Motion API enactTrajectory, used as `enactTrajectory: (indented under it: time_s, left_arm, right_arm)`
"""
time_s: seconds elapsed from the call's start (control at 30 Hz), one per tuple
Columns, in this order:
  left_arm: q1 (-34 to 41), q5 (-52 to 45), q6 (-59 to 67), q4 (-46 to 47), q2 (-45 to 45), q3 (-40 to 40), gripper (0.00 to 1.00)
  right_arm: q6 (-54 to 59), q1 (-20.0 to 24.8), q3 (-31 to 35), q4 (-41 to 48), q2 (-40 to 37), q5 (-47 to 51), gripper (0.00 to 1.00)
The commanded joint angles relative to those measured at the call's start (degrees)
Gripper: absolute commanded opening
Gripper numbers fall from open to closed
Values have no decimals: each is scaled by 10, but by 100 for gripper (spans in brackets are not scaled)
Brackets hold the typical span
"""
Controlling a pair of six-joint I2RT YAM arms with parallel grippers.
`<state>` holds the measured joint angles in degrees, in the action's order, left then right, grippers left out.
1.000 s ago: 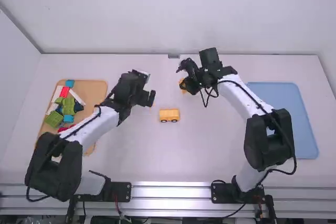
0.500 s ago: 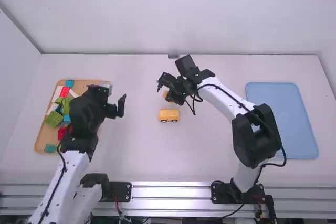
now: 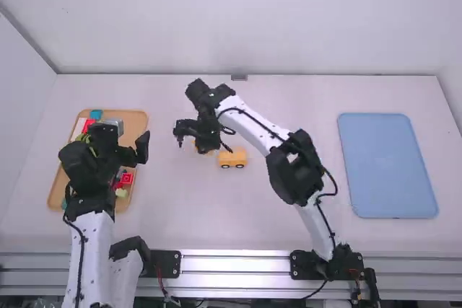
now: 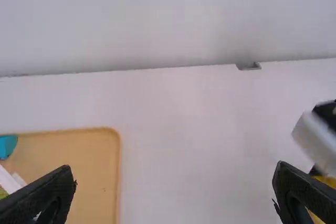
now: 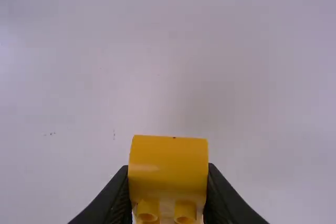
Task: Assemble lego blocks to make yellow taxi
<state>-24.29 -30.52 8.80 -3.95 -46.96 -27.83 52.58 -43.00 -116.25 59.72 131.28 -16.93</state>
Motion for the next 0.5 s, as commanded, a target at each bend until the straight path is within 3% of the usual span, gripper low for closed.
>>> enactTrajectory:
  time_s: [0.0, 0.17, 0.47]
  left_arm:
    - [-4, -18, -4, -12, -33, -2, 99]
    - [-5, -30, -4, -49, -101, -2, 99]
    - [-6, -35, -4, -92, -155, -2, 99]
  right_arm:
    - [13, -17, -38, 15, 44, 51, 9]
    - [-14, -37, -57, 14, 89, 94, 9]
    - [-65, -45, -55, -6, 100, 106, 12]
